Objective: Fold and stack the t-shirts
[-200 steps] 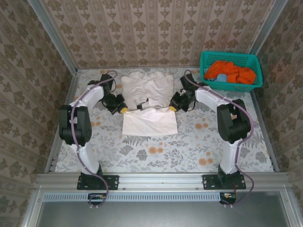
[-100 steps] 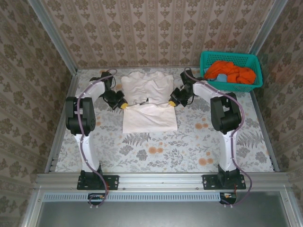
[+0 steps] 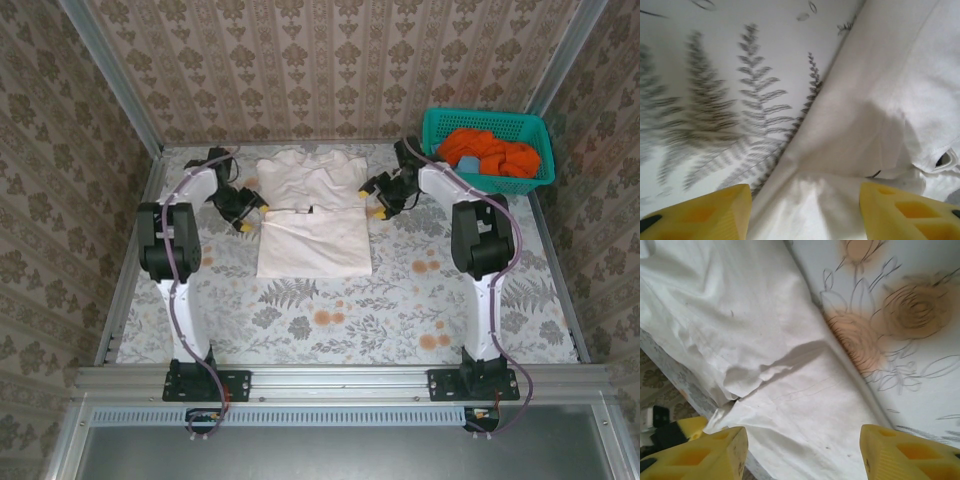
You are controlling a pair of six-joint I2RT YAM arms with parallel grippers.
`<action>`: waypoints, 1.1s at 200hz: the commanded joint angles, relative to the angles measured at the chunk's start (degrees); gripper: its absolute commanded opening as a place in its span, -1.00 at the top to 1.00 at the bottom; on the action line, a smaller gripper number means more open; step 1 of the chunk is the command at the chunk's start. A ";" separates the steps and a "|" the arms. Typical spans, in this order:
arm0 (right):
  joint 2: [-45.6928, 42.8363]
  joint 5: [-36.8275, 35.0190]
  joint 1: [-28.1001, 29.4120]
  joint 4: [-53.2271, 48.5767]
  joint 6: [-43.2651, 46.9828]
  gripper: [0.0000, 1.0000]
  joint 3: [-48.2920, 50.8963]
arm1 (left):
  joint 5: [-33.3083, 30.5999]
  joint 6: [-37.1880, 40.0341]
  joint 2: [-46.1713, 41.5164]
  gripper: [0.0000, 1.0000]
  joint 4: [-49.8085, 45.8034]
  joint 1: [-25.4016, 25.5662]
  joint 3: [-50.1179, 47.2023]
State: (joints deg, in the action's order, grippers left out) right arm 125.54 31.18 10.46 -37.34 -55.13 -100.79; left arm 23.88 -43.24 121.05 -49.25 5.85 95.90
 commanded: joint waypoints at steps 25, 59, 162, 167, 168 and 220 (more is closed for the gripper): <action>-15.39 -1.74 2.79 5.14 6.56 -0.15 15.07 | -10.07 3.07 -16.70 -0.20 -0.29 2.24 -6.49; -19.96 1.47 7.94 12.94 6.27 0.42 26.02 | 2.38 7.53 -16.06 0.18 3.99 9.21 -10.92; -17.32 -0.63 13.66 17.86 6.51 0.68 42.42 | -1.61 10.64 -14.96 0.34 7.91 14.54 -35.79; -17.71 -0.84 13.90 17.84 7.05 0.68 43.70 | -1.47 10.47 -15.54 0.32 7.76 14.61 -37.02; -17.79 -0.80 13.94 17.88 7.19 0.68 44.03 | -1.47 10.47 -15.70 0.32 7.72 14.62 -37.28; -25.33 1.17 15.02 16.59 9.62 0.66 56.38 | -2.46 7.84 -26.43 0.25 1.43 15.75 -48.17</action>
State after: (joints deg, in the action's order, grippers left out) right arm 101.95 34.35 25.19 -14.35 -47.03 -50.81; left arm 26.41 -34.24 98.00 -38.79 21.58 54.26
